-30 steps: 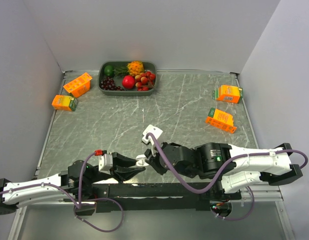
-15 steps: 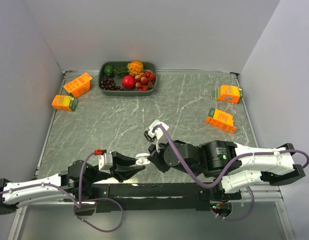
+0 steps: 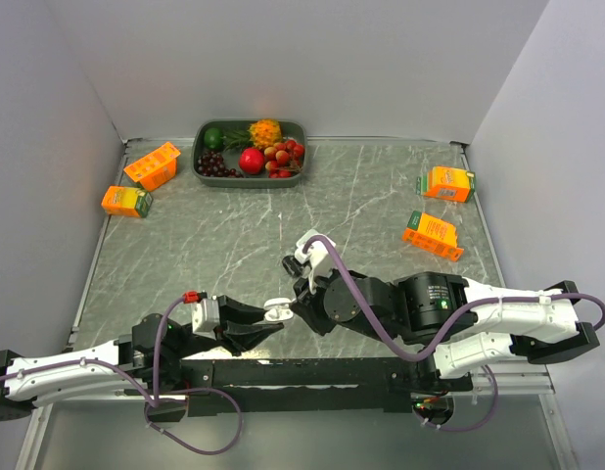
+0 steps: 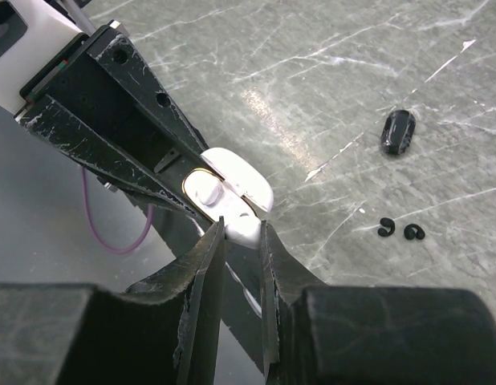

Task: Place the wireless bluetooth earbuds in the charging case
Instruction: Pick up the earbud from the charging case, then place the earbud at the center of the board.

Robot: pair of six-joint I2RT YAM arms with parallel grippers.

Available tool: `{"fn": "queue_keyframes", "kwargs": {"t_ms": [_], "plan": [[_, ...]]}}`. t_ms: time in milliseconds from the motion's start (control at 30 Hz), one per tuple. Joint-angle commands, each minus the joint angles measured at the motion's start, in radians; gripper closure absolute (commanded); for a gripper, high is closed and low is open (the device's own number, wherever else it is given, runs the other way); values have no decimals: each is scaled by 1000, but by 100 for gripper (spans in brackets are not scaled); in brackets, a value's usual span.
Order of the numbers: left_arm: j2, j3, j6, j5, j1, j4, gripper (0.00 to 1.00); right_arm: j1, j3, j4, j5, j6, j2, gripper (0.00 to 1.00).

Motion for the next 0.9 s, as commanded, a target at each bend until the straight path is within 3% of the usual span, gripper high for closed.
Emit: {"fn": "queue_keyframes", "kwargs": {"t_ms": [0, 467, 700, 867], "plan": [[-13, 33, -1, -19, -2, 35, 99, -21, 37, 12, -7, 11, -28, 100], [-27, 28, 1, -42, -3, 25, 99, -72, 9, 18, -42, 14, -31, 100], [-60, 2, -25, -93, -2, 8, 99, -389, -309, 202, -281, 77, -168, 100], [-79, -18, -59, -130, -2, 11, 99, -515, -379, 257, -320, 58, -102, 100]]}}
